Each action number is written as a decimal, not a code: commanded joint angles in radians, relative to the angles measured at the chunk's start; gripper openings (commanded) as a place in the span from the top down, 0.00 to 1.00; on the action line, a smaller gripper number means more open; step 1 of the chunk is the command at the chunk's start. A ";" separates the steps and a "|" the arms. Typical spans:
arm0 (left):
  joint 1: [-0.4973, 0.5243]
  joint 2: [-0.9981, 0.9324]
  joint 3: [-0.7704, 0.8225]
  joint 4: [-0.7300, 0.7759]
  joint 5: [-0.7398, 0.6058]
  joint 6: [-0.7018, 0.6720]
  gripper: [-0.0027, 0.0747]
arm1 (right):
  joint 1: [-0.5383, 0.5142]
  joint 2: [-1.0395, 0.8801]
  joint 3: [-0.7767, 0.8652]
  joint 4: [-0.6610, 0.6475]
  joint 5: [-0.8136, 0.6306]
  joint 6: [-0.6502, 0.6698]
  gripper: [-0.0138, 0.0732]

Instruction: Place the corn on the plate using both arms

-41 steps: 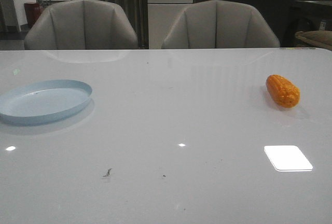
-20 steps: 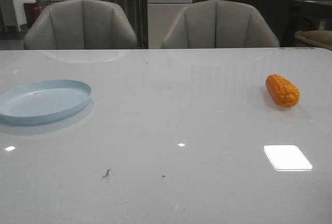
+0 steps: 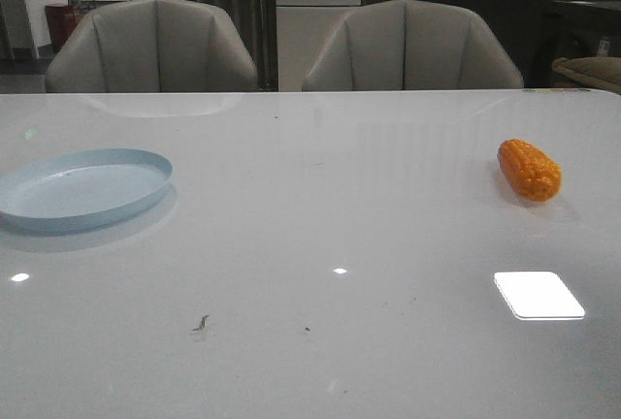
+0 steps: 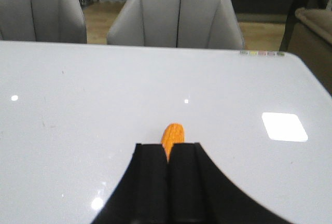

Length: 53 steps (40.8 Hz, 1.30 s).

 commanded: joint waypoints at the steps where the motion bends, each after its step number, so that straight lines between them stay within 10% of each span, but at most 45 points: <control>1: -0.001 0.089 -0.035 -0.029 -0.099 -0.011 0.57 | -0.007 0.073 -0.038 -0.010 -0.097 -0.005 0.66; 7: -0.001 0.245 -0.043 -0.087 -0.103 -0.011 0.32 | -0.007 0.193 -0.038 -0.010 -0.121 -0.005 0.26; 21: -0.001 0.682 -0.674 -0.144 0.489 -0.011 0.33 | -0.007 0.222 -0.038 -0.010 -0.098 -0.005 0.26; 53: -0.001 1.216 -0.925 -0.284 0.501 -0.011 0.43 | -0.007 0.222 -0.038 -0.010 -0.096 -0.005 0.26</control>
